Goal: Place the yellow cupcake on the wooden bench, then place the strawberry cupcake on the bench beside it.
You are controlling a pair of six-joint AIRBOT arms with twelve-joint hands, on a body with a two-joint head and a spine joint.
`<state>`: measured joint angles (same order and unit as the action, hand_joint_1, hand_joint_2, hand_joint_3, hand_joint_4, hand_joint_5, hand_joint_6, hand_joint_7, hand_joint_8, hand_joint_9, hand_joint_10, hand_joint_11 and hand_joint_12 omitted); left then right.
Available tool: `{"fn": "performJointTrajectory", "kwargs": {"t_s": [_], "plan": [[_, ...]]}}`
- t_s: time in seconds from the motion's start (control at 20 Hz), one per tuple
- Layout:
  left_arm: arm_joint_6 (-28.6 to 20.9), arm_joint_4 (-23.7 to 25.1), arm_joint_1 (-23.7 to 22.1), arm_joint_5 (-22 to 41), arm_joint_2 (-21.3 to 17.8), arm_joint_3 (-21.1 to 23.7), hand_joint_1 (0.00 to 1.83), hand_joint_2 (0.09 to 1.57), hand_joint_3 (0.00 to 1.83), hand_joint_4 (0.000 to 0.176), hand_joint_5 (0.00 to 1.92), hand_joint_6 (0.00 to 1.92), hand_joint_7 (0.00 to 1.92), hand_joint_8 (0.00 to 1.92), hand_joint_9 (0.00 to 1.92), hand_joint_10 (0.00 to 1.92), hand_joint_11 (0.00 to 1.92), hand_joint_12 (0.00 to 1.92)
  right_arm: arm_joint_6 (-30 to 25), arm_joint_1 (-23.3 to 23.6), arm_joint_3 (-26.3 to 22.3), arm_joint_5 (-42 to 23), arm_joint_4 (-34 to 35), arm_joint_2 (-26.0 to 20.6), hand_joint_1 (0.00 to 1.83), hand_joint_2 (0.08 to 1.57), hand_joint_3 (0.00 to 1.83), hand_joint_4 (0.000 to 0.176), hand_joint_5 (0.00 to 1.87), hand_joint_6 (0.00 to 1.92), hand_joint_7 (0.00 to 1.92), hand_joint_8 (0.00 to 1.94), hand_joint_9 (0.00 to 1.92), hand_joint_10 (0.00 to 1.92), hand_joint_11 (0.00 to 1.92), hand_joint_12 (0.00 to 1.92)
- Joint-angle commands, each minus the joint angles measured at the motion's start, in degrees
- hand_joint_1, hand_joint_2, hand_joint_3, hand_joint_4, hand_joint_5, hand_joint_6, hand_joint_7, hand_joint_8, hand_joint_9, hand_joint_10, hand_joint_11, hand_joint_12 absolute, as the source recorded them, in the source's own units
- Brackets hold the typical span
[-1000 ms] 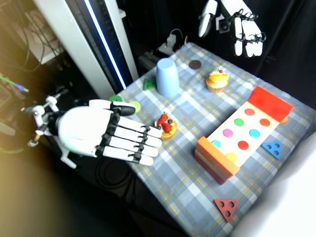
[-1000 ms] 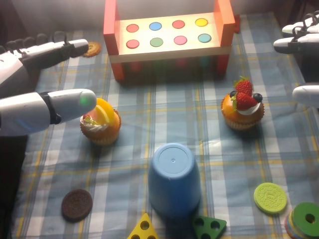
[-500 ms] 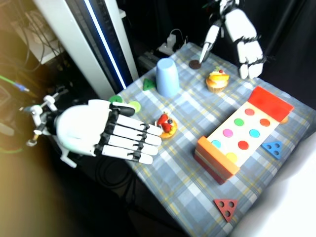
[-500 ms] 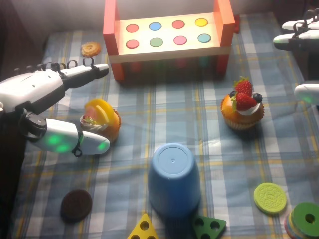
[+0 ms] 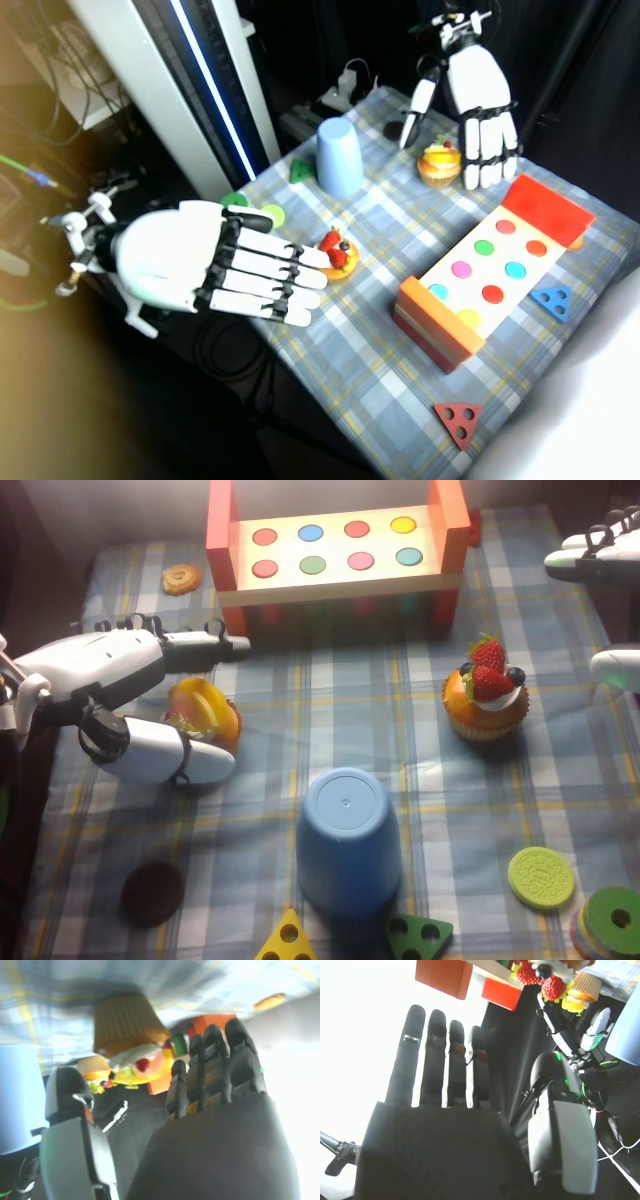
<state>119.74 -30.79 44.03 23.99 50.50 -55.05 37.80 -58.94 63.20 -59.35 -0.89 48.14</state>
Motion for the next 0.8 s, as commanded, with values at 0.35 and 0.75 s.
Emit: {"fn": "performJointTrajectory", "kwargs": {"t_s": [0.35,0.75], "plan": [[-0.16,0.47,-1.18,4.64,-0.18,-0.4,0.91,1.02,0.0,0.174,0.38,0.0,0.58,0.0,0.58,0.01,0.0,0.71,-0.51,-0.09,0.38,-6.72,1.4,0.0,0.37,1.29,0.01,0.0,0.4,0.0,0.42,0.0,0.42,0.0,0.16,0.65],[-0.16,1.57,-3.54,5.07,-1.08,-0.31,1.33,1.15,0.0,0.0,0.82,0.0,0.88,1.11,0.9,0.05,0.07,1.06,-1.13,-0.51,0.36,-6.73,1.49,0.01,0.29,1.3,0.0,0.0,0.42,0.0,0.47,0.0,0.46,0.0,0.32,0.41]]}}
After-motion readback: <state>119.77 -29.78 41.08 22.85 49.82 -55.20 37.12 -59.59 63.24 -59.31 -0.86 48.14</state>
